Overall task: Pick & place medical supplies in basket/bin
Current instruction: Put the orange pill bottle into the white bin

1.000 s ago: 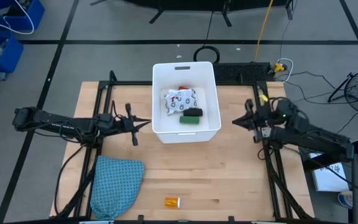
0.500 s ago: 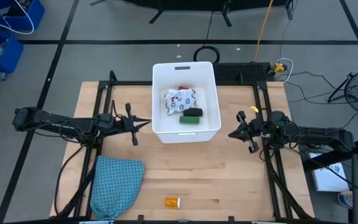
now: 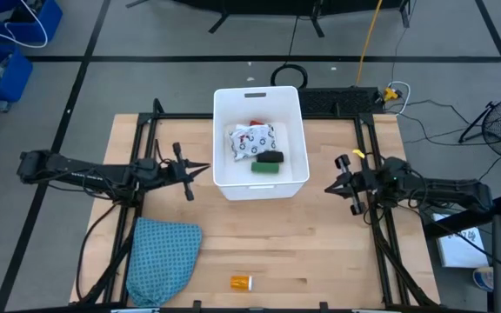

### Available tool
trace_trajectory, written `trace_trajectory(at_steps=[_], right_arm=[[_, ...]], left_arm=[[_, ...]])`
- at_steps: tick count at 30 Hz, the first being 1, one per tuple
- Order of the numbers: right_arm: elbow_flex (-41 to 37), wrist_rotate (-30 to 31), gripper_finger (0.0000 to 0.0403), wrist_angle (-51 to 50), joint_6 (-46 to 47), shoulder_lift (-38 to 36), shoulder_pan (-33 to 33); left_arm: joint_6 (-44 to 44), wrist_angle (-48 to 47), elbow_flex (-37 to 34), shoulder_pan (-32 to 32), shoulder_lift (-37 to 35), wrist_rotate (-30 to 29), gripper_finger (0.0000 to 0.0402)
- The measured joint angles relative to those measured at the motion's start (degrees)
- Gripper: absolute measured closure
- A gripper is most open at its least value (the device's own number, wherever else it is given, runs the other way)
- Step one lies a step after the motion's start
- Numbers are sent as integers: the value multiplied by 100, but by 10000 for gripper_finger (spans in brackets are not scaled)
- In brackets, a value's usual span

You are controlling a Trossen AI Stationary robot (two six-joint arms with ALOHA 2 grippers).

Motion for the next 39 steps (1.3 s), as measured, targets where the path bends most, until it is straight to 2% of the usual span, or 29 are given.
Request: trace_trajectory(at_steps=[3, 9, 13, 18, 22, 27, 31, 36, 39], right_arm=[[0, -2, 403, -303, 84, -424, 0], [2, 21, 403, -1288, -17, -1318, -3], [2, 148, 403, -1518, -78, -1502, -9], [2, 157, 403, -1483, -116, -1505, -9], [2, 185, 403, -1481, -95, -1505, -9], [2, 728, 403, -1483, 37, -1505, -7], [2, 740, 403, -1529, 201, -1505, -7], [2, 579, 403, -1570, 376, -1505, -4], [2, 462, 403, -1570, 428, -1505, -4]], left_arm=[[-29, -71, 0, -91, -323, 76, 378], [-392, -896, 0, -320, -1302, 99, 378], [-736, -786, 0, -358, -1368, 104, 378], [-1285, -431, 42, -359, -1039, 298, 378], [-1601, -610, 448, -588, -496, 511, 378], [-1713, -1104, 1386, -1391, 662, -41, 378], [-1970, -1948, 2376, -2159, 1727, -530, 378], [-2256, -2406, 3548, -2935, 2959, -147, 378], [-2388, -2472, 4112, -3309, 3595, -217, 378]])
